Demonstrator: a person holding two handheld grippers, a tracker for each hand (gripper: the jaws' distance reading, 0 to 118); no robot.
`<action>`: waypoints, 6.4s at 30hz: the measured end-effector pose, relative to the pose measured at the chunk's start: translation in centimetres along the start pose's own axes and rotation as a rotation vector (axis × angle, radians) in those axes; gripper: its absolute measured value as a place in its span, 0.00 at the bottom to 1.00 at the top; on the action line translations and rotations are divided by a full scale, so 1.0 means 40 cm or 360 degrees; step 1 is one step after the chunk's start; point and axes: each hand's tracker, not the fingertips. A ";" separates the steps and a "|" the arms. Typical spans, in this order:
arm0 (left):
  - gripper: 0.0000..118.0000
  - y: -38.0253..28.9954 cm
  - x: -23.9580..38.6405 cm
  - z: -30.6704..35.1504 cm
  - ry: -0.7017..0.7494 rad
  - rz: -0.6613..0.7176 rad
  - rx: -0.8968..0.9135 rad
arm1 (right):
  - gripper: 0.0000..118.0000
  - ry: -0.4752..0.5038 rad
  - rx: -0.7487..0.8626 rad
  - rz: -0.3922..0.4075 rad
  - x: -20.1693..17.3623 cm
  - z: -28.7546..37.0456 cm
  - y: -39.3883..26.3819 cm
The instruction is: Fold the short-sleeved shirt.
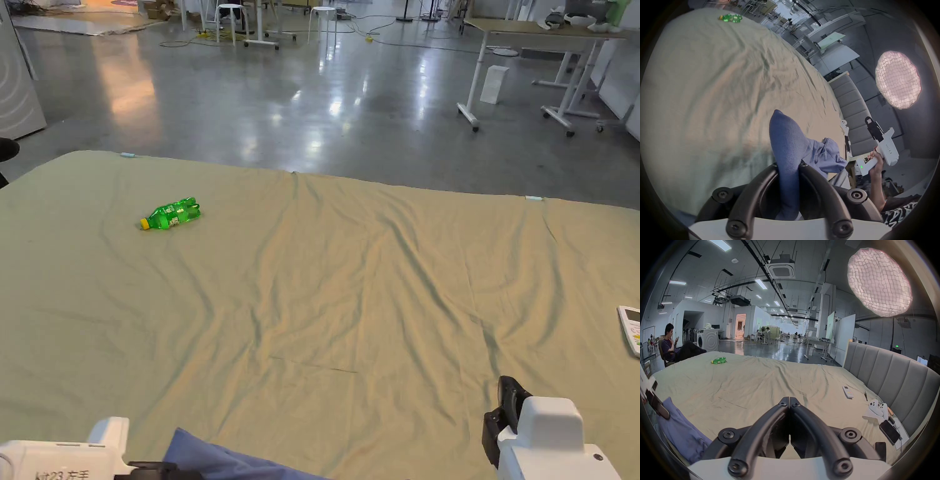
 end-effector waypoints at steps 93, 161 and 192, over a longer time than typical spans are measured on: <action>0.06 -0.018 0.481 -0.110 0.0704 -0.0738 0.1220 | 0.00 -0.0022 0.0152 -0.0078 0.009 -0.002 0.095; 0.19 -0.089 0.042 -0.341 -0.0442 0.0220 -0.0176 | 0.00 0.0284 -0.0558 0.0125 -0.302 0.037 -0.338; 0.18 0.341 -0.435 0.467 0.0515 0.0207 -0.0028 | 0.00 -0.0080 -0.0023 -0.0024 0.010 -0.015 0.139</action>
